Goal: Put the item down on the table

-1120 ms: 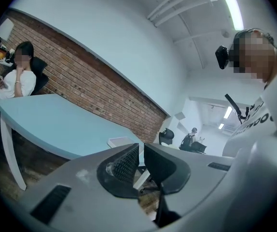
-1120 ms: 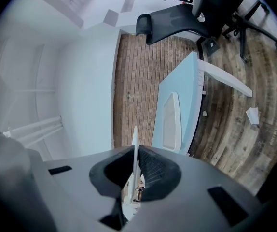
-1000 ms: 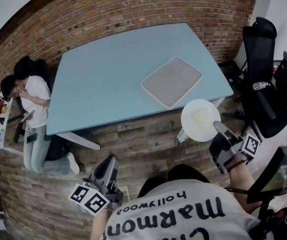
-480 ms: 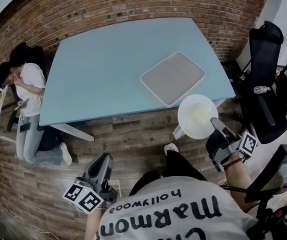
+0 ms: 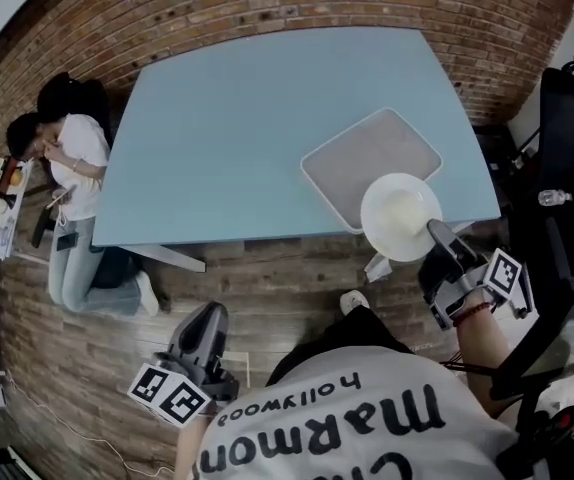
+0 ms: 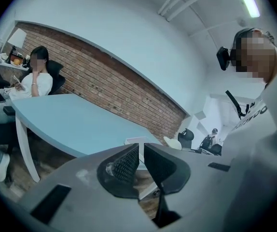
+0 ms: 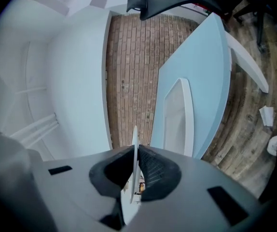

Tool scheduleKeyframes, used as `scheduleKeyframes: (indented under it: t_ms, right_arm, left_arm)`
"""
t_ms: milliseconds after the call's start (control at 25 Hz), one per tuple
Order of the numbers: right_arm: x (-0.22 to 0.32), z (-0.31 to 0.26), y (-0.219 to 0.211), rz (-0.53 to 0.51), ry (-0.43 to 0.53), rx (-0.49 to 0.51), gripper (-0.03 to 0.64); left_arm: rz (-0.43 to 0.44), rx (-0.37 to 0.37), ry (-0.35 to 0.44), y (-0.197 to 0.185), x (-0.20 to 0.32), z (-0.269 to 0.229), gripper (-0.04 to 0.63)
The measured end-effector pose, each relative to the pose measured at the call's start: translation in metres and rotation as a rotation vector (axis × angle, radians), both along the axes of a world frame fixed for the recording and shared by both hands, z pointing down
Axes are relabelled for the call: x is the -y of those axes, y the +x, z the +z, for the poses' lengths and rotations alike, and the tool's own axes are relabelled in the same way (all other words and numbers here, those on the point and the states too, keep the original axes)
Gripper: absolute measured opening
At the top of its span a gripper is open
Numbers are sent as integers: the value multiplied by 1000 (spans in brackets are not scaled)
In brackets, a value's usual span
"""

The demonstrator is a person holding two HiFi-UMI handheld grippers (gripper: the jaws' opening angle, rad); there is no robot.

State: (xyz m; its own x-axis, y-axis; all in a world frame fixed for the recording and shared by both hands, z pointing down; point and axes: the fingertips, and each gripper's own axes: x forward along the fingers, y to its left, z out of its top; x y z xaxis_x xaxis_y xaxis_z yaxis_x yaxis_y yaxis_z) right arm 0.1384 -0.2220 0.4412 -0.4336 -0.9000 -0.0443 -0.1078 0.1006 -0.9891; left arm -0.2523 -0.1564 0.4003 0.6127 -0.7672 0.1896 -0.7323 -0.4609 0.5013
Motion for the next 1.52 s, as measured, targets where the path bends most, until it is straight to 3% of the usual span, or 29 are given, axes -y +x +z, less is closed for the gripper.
scheduleKeyframes:
  t_ms: [440,840,1040,1320,1520]
  right_arm:
    - [87,13,17,-101,-22,-22,23]
    - [171,2,24,-254,47,-224,23]
    - [202,10,27,-298,34,-251,23]
    - [224,34,14,-442,11,-407,23]
    - [218,66,-3,-571,-127,-567,23]
  left_arm:
    - [-78,29,-21,25,55,-3,37]
    - [-139,25,-5,51,109,-3,37]
    - [-159,36,3,62,132,-8,37]
    - [-200,42,-3,68,150,-7,37]
    - [-221,43,-21,70,149,0,37]
